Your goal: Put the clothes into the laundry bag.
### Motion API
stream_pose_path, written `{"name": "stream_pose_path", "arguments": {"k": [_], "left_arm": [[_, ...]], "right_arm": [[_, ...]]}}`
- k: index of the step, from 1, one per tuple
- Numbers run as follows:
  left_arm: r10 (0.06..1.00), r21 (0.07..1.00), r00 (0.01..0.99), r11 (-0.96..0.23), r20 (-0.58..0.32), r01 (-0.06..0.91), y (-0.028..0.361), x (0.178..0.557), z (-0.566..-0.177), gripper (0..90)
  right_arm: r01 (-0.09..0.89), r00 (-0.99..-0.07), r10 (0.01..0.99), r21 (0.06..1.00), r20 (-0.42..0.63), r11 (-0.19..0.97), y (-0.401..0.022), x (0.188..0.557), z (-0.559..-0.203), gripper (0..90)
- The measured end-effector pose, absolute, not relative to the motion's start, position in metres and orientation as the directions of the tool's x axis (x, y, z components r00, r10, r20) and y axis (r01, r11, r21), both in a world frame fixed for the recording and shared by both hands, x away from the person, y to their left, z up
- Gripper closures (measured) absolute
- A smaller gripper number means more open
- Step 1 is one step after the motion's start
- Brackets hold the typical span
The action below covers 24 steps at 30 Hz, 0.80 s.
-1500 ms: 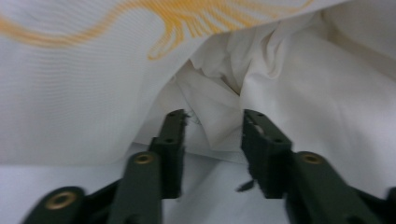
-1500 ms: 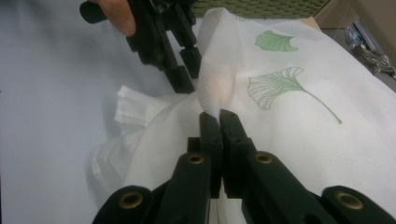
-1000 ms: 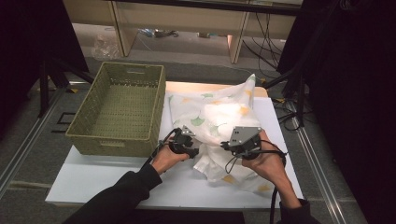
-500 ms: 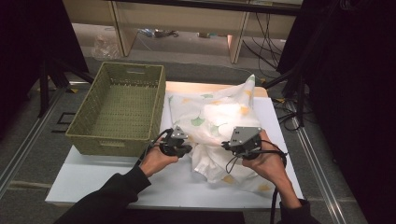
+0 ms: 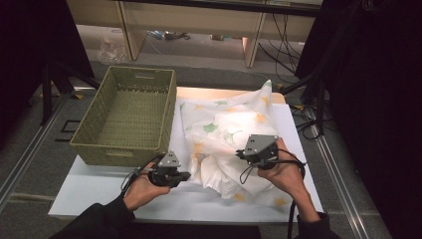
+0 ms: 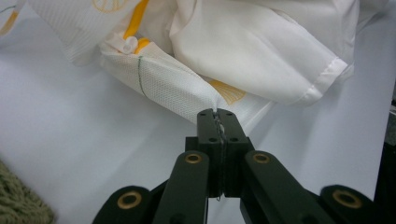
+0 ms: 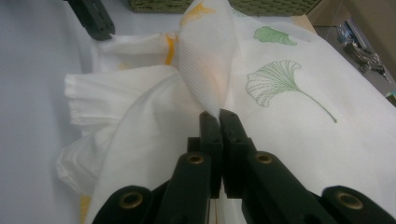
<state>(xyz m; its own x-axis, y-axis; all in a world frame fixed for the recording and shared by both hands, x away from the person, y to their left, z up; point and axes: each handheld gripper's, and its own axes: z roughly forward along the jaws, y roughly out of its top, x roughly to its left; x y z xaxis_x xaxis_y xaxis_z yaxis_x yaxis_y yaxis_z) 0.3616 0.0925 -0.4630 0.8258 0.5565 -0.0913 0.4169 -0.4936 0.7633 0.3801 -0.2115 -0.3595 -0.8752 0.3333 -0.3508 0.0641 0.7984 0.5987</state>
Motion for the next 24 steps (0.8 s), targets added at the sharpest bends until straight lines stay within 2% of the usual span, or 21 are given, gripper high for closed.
{"name": "stream_pose_path", "arguments": {"k": [4,6,7,9,11,16,17,24], "left_arm": [[0.551,0.761,0.825,-0.48,-0.125,0.436,0.097,0.355,-0.466,89.1],[0.537,0.754,0.836,-0.502,-0.113,0.424,0.1,0.356,-0.466,88.6],[0.554,0.752,0.821,-0.482,-0.136,0.45,0.098,0.354,-0.465,86.5],[0.55,0.76,0.823,-0.474,-0.139,0.445,0.096,0.354,-0.461,71.5],[0.549,0.787,0.828,-0.459,-0.114,0.413,0.091,0.352,-0.455,61.7],[0.488,0.783,0.866,-0.493,-0.112,0.379,0.064,0.348,-0.449,52.6],[0.481,0.78,0.868,-0.493,-0.125,0.385,0.057,0.347,-0.451,51.3],[0.477,0.764,0.865,-0.497,-0.154,0.41,0.026,0.357,-0.464,31.1]], "right_arm": [[0.073,-0.873,0.344,0.605,-0.346,0.793,-0.213,0.38,-0.359,90.0],[0.062,-0.876,0.334,0.606,-0.347,0.793,-0.213,0.38,-0.359,90.0],[0.075,-0.873,0.345,0.605,-0.344,0.793,-0.212,0.379,-0.358,90.0],[0.077,-0.868,0.347,0.595,-0.355,0.8,-0.212,0.379,-0.357,90.0],[0.071,-0.87,0.344,0.6,-0.354,0.797,-0.21,0.379,-0.357,90.0],[0.07,-0.867,0.344,0.596,-0.36,0.8,-0.209,0.379,-0.356,90.0],[0.045,-0.871,0.323,0.594,-0.371,0.803,-0.209,0.38,-0.355,90.0],[0.051,-0.872,0.329,0.602,-0.362,0.797,-0.209,0.379,-0.356,90.0]]}}
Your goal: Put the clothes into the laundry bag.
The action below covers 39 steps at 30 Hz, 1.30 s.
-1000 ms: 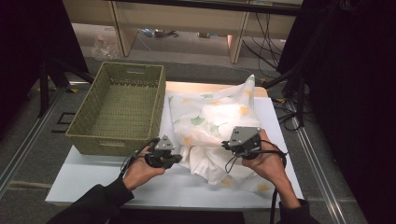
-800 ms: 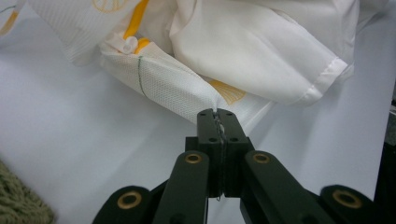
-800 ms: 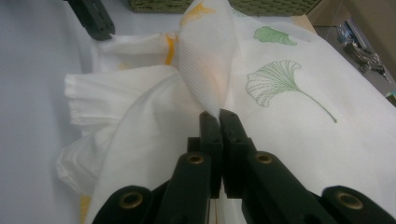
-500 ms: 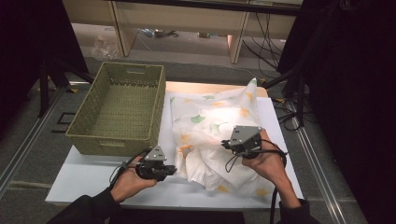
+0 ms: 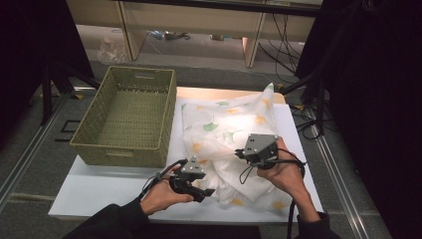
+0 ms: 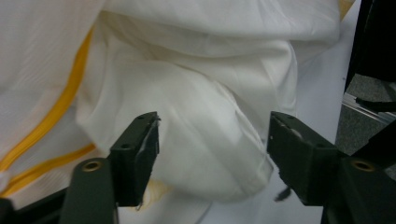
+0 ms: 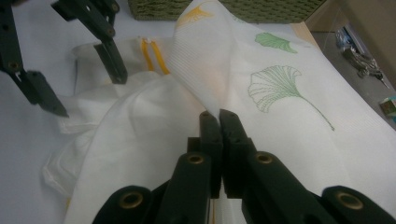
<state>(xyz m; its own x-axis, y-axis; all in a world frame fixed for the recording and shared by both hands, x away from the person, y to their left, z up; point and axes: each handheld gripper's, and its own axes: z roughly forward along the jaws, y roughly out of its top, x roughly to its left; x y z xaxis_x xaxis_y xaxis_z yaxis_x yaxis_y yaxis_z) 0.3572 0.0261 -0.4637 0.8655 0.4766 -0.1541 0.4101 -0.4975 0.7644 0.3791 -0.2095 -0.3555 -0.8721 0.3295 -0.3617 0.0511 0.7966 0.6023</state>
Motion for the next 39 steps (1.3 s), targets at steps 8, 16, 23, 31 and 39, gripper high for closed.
{"name": "stream_pose_path", "arguments": {"k": [8,16,23,31,39], "left_arm": [[0.451,0.792,0.879,-0.473,-0.157,0.385,-0.005,0.374,-0.472,37.5],[0.467,0.803,0.871,-0.457,-0.15,0.383,-0.014,0.4,-0.469,82.4],[0.523,0.83,0.846,-0.42,-0.108,0.366,-0.015,0.416,-0.452,84.1],[0.63,0.834,0.772,-0.38,-0.083,0.4,-0.011,0.453,-0.454,83.3],[0.585,0.796,0.8,-0.416,-0.137,0.44,0.008,0.431,-0.451,54.2]], "right_arm": [[0.045,-0.875,0.322,0.601,-0.361,0.798,-0.207,0.379,-0.358,90.0],[0.07,-0.875,0.34,0.605,-0.345,0.793,-0.207,0.378,-0.359,90.0],[0.047,-0.877,0.325,0.61,-0.353,0.791,-0.208,0.377,-0.357,90.0],[0.064,-0.882,0.329,0.607,-0.337,0.792,-0.207,0.376,-0.357,90.0],[0.045,-0.885,0.306,0.589,-0.351,0.807,-0.207,0.381,-0.363,90.0]]}}
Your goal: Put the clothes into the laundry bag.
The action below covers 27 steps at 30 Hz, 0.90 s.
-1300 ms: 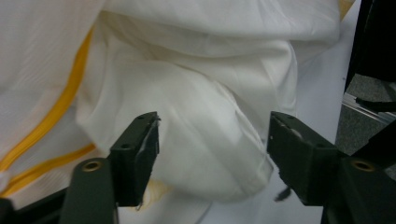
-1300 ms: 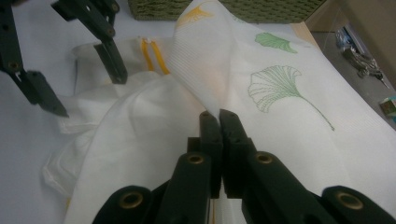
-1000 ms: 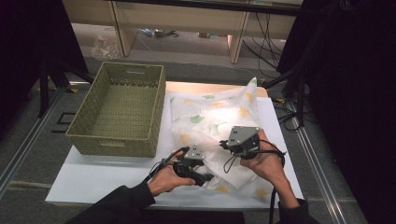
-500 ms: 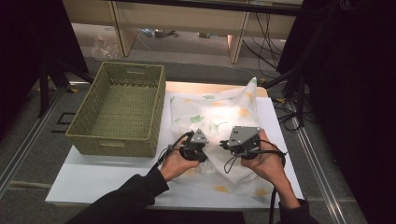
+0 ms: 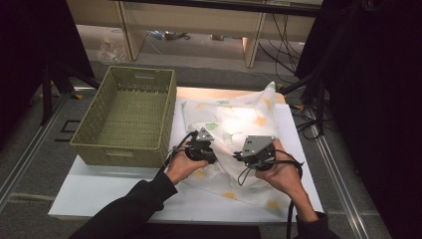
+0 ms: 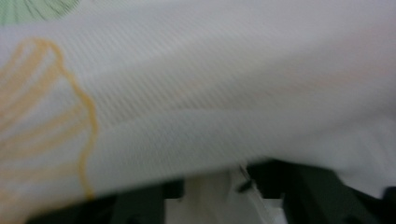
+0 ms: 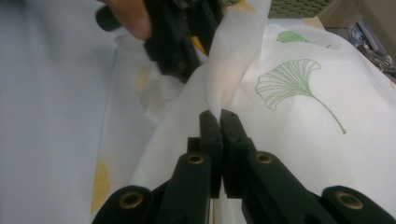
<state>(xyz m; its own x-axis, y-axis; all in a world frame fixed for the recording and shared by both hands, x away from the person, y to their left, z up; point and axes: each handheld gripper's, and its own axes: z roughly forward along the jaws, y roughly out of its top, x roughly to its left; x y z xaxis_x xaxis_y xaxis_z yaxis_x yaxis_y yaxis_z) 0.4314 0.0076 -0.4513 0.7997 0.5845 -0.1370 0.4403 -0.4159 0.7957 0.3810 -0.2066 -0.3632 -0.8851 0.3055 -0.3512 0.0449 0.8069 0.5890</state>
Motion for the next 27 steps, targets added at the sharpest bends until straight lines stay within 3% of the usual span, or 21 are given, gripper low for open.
{"name": "stream_pose_path", "arguments": {"k": [4,11,13,16,20,23,25,27], "left_arm": [[0.557,0.788,0.818,-0.434,-0.145,0.436,0.019,0.407,-0.442,36.5],[0.547,0.746,0.815,-0.46,-0.188,0.481,0.011,0.394,-0.448,24.3],[0.555,0.738,0.807,-0.455,-0.203,0.498,0.003,0.397,-0.454,24.1],[0.52,0.706,0.843,-0.547,-0.134,0.45,-0.003,0.406,-0.46,24.1],[0.551,0.711,0.818,-0.508,-0.167,0.487,-0.009,0.413,-0.465,27.1],[0.564,0.735,0.787,-0.418,-0.252,0.535,-0.018,0.413,-0.465,30.6],[0.546,0.735,0.806,-0.446,-0.228,0.51,-0.018,0.415,-0.463,32.8],[0.538,0.73,0.817,-0.471,-0.205,0.494,-0.018,0.419,-0.462,41.9]], "right_arm": [[0.052,-0.884,0.314,0.594,-0.347,0.803,-0.206,0.38,-0.362,90.0],[0.065,-0.879,0.325,0.589,-0.348,0.805,-0.205,0.379,-0.363,90.0],[0.042,-0.884,0.302,0.583,-0.357,0.812,-0.204,0.38,-0.363,90.0],[0.044,-0.886,0.302,0.585,-0.352,0.81,-0.203,0.38,-0.365,90.0],[0.046,-0.892,0.298,0.587,-0.34,0.808,-0.203,0.379,-0.366,90.0],[0.04,-0.892,0.29,0.58,-0.347,0.814,-0.203,0.38,-0.367,90.0],[0.047,-0.895,0.293,0.584,-0.335,0.811,-0.202,0.379,-0.368,90.0],[0.069,-0.893,0.311,0.583,-0.326,0.81,-0.202,0.378,-0.369,90.0]]}}
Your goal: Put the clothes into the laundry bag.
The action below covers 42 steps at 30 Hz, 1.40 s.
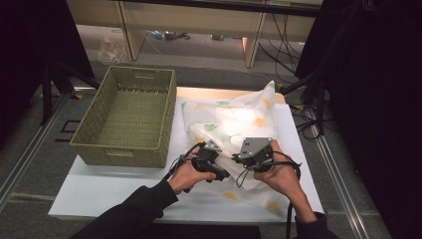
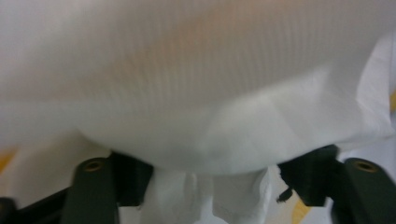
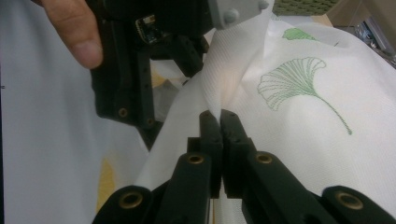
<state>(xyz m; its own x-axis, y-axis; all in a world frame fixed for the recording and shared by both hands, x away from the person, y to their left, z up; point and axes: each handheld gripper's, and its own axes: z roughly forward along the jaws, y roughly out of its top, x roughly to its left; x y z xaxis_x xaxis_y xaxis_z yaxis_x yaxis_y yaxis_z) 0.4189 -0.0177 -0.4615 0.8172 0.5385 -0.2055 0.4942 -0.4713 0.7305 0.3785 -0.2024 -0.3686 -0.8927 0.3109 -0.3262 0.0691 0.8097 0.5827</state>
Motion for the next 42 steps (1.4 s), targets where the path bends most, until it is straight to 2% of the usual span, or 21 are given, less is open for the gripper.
{"name": "stream_pose_path", "arguments": {"k": [2,3,4,7,8,10,11,15,19,20,22,24,28,33,36,38,40,42], "left_arm": [[0.556,0.764,0.799,-0.405,-0.231,0.502,-0.024,0.423,-0.464,59.5],[0.541,0.767,0.821,-0.445,-0.181,0.462,-0.022,0.426,-0.465,72.8],[0.542,0.78,0.824,-0.441,-0.163,0.444,-0.022,0.43,-0.466,77.5],[0.585,0.806,0.782,-0.346,-0.215,0.48,-0.027,0.435,-0.469,81.9],[0.583,0.809,0.794,-0.376,-0.172,0.451,-0.026,0.437,-0.467,82.5],[0.604,0.835,0.782,-0.346,-0.15,0.428,-0.029,0.437,-0.462,82.9],[0.624,0.854,0.765,-0.3,-0.161,0.424,-0.031,0.438,-0.46,82.9],[0.665,0.873,0.732,-0.26,-0.149,0.413,-0.031,0.449,-0.453,82.6],[0.677,0.834,0.714,-0.281,-0.178,0.475,-0.027,0.462,-0.464,76.1],[0.669,0.814,0.714,-0.288,-0.206,0.505,-0.026,0.462,-0.466,72.1],[0.665,0.805,0.718,-0.301,-0.207,0.511,-0.022,0.457,-0.467,65.4],[0.645,0.782,0.735,-0.341,-0.209,0.522,-0.017,0.451,-0.465,53.5],[0.621,0.767,0.766,-0.408,-0.164,0.495,-0.005,0.43,-0.458,38.2],[0.582,0.746,0.779,-0.406,-0.234,0.528,-0.002,0.41,-0.458,22.2],[0.58,0.736,0.781,-0.42,-0.233,0.531,-0.011,0.409,-0.464,18.8],[0.573,0.726,0.774,-0.408,-0.268,0.553,-0.02,0.411,-0.466,20.2],[0.58,0.736,0.769,-0.392,-0.269,0.553,-0.028,0.411,-0.464,21.3],[0.565,0.731,0.788,-0.426,-0.246,0.533,-0.032,0.415,-0.459,20.5]], "right_arm": [[0.065,-0.892,0.309,0.581,-0.331,0.811,-0.202,0.378,-0.369,90.0],[0.063,-0.891,0.307,0.578,-0.335,0.814,-0.202,0.378,-0.369,90.0],[0.068,-0.894,0.309,0.584,-0.325,0.809,-0.201,0.378,-0.369,90.0],[0.066,-0.893,0.307,0.58,-0.328,0.812,-0.202,0.378,-0.368,90.0],[0.064,-0.894,0.305,0.581,-0.327,0.812,-0.203,0.378,-0.368,90.0],[0.077,-0.9,0.307,0.579,-0.311,0.812,-0.202,0.378,-0.368,90.0],[0.069,-0.902,0.3,0.581,-0.312,0.811,-0.203,0.377,-0.368,90.0],[0.059,-0.907,0.293,0.597,-0.303,0.8,-0.205,0.377,-0.365,90.0],[0.065,-0.908,0.288,0.577,-0.304,0.814,-0.206,0.381,-0.372,90.0],[0.051,-0.907,0.277,0.571,-0.317,0.819,-0.206,0.383,-0.375,90.0],[0.073,-0.91,0.291,0.575,-0.296,0.815,-0.206,0.383,-0.376,90.0],[0.066,-0.904,0.293,0.577,-0.31,0.814,-0.208,0.384,-0.374,90.0],[0.074,-0.9,0.306,0.584,-0.31,0.808,-0.21,0.382,-0.371,90.0],[0.078,-0.894,0.317,0.588,-0.316,0.805,-0.208,0.382,-0.372,90.0],[0.071,-0.9,0.303,0.58,-0.314,0.812,-0.207,0.384,-0.372,90.0],[0.07,-0.899,0.302,0.578,-0.317,0.813,-0.207,0.384,-0.373,90.0],[0.072,-0.898,0.306,0.581,-0.316,0.811,-0.208,0.385,-0.373,90.0],[0.075,-0.899,0.307,0.582,-0.313,0.81,-0.209,0.384,-0.373,90.0]]}}
